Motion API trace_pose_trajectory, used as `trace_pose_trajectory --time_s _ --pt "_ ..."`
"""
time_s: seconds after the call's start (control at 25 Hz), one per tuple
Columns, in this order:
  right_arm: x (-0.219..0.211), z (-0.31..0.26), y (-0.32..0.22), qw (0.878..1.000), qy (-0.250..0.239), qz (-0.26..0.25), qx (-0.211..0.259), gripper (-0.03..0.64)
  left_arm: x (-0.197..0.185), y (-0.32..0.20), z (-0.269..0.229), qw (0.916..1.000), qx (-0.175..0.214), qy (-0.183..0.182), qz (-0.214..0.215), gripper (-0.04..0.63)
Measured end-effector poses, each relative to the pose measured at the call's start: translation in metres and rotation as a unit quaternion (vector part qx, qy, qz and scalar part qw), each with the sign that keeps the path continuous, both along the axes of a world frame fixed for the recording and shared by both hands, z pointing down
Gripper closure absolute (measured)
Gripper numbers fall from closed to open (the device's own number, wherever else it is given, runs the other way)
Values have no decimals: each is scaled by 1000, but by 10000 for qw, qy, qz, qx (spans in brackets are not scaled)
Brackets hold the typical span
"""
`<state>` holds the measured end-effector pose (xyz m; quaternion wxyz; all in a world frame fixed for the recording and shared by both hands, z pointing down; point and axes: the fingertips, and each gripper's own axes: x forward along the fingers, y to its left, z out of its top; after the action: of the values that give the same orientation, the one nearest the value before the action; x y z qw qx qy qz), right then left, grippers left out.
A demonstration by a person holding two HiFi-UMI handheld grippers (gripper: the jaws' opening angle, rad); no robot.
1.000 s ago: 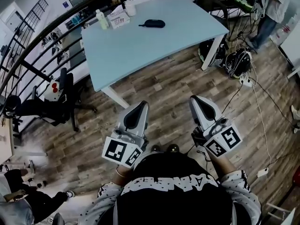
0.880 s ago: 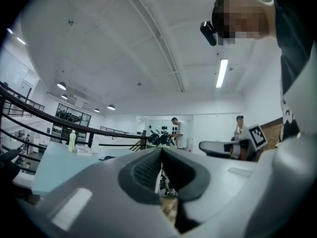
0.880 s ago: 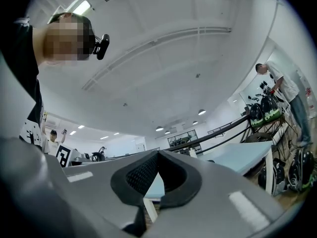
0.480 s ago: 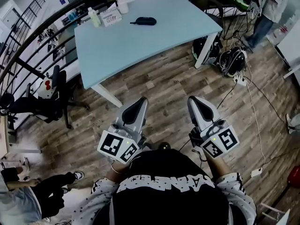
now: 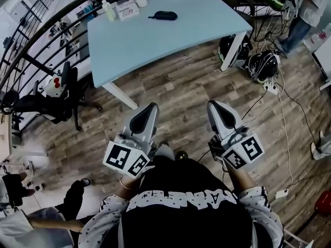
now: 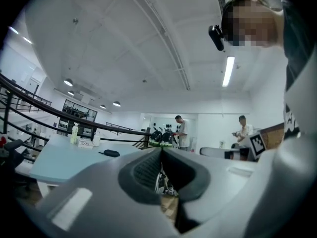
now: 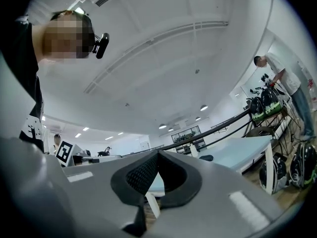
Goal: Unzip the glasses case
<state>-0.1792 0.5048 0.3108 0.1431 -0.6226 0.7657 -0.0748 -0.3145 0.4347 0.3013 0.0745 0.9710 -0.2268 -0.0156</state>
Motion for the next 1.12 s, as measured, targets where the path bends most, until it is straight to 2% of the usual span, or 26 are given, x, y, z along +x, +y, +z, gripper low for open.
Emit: trace_pose_trajectory --time_s 0.24,0.4,1.12 --pt "1 4 -13 10000 -9 -65 -25 618 -6 -15 2 9998 -39 32 -182 595" --pt "5 7 -27 10000 13 -22 -57 618 -1 -32 7 9998 -106 93 -148 595" --pt "70 14 -117 9982 161 513 -267 618 79 -142 25 9981 -361 279 419 595"
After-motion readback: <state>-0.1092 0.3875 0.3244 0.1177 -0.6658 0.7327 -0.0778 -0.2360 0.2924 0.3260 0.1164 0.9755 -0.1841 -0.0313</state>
